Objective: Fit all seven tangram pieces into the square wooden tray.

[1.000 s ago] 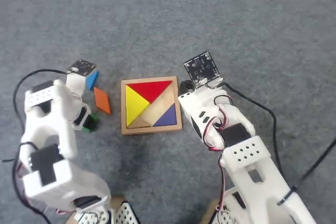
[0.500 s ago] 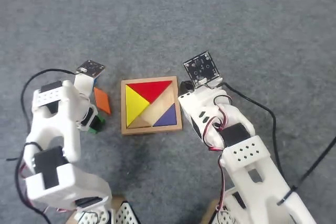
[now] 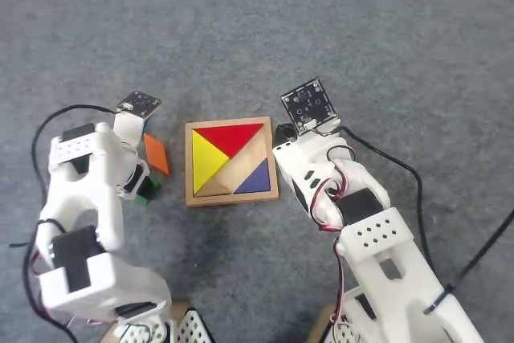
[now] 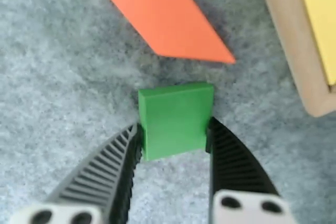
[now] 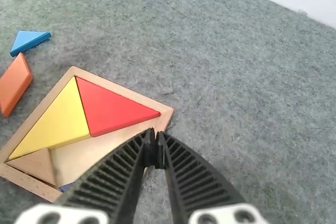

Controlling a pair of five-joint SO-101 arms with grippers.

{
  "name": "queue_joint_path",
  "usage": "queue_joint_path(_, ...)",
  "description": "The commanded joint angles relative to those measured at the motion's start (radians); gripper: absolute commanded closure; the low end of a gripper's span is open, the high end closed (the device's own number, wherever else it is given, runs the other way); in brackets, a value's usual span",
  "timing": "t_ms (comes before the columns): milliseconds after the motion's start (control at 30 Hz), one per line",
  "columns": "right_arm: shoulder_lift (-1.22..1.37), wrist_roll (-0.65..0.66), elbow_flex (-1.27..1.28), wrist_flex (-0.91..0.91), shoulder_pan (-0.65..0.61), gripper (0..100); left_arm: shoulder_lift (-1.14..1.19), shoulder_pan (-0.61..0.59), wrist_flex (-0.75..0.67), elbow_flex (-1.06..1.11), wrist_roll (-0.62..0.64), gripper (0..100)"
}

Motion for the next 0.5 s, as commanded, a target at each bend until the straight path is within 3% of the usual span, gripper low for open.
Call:
queue_joint_path(0,0.002,0.009,-0.040,-0.010,0.015,99.0,-0.043,0.005,-0.009,-0.007,0.009,84)
queue_joint_path(267,-0.002,0.009,-0.040,-0.010,0.015,99.0,-0.057,0.005,-0.006,-0.005,0.009,84)
queue_joint_path(467,-0.005,0.009,-0.040,-0.010,0.015,99.0,-0.207,0.040,0.037,0.054,0.008,84)
